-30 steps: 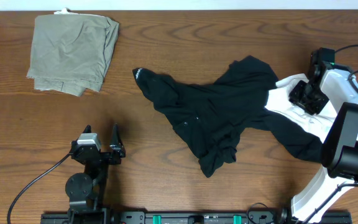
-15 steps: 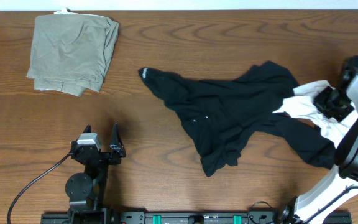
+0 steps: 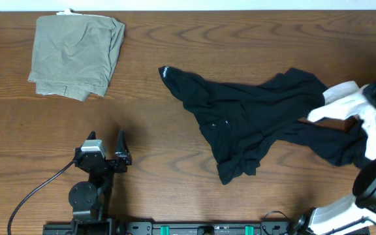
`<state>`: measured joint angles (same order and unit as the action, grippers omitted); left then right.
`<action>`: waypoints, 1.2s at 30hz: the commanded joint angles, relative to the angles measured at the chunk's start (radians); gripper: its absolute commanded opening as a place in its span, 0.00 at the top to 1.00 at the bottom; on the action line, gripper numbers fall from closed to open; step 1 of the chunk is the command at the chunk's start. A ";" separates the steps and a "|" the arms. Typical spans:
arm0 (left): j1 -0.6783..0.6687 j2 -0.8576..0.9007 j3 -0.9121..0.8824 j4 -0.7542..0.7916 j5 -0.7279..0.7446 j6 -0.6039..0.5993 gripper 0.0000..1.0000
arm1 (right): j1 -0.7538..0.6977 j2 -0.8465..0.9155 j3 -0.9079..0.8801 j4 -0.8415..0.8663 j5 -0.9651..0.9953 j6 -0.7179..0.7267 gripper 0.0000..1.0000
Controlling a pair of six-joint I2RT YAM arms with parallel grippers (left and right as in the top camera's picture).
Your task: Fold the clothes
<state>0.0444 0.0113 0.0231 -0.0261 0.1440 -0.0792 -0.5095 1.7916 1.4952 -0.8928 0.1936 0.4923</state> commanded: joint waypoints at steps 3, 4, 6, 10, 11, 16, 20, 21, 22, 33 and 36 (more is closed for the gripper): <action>0.004 -0.001 -0.018 -0.033 0.021 -0.009 0.22 | -0.007 -0.082 0.069 -0.001 0.087 -0.007 0.99; 0.004 -0.001 -0.018 -0.032 0.021 -0.009 0.22 | -0.007 -0.087 0.073 -0.001 0.087 -0.007 0.99; 0.004 -0.001 -0.018 -0.033 0.021 -0.009 0.22 | -0.007 -0.093 0.082 -0.001 0.098 -0.005 0.99; 0.004 -0.001 -0.018 -0.033 0.021 -0.009 0.22 | -0.009 -0.093 0.085 0.004 0.144 0.010 0.99; 0.004 -0.001 -0.018 -0.033 0.021 -0.009 0.22 | -0.009 -0.093 0.085 0.004 0.157 0.021 0.99; 0.004 -0.001 -0.018 -0.033 0.021 -0.009 0.22 | -0.010 -0.084 0.085 0.026 0.167 0.031 0.85; 0.004 -0.001 -0.018 -0.033 0.021 -0.009 0.22 | -0.014 -0.074 0.085 0.033 0.261 0.030 0.87; 0.004 -0.001 -0.018 -0.033 0.021 -0.009 0.22 | -0.016 -0.072 0.085 0.033 0.280 0.030 0.87; 0.004 -0.001 -0.018 -0.033 0.021 -0.008 0.22 | -0.019 -0.072 0.085 0.031 0.294 0.030 0.87; 0.004 -0.001 -0.018 -0.033 0.021 -0.009 0.22 | -0.028 -0.072 0.113 0.019 0.296 0.003 0.27; 0.004 -0.001 -0.018 -0.033 0.021 -0.008 0.22 | -0.028 -0.073 0.126 -0.006 0.285 0.003 0.23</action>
<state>0.0444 0.0113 0.0231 -0.0261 0.1440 -0.0792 -0.5289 1.7229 1.5890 -0.8848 0.4614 0.5034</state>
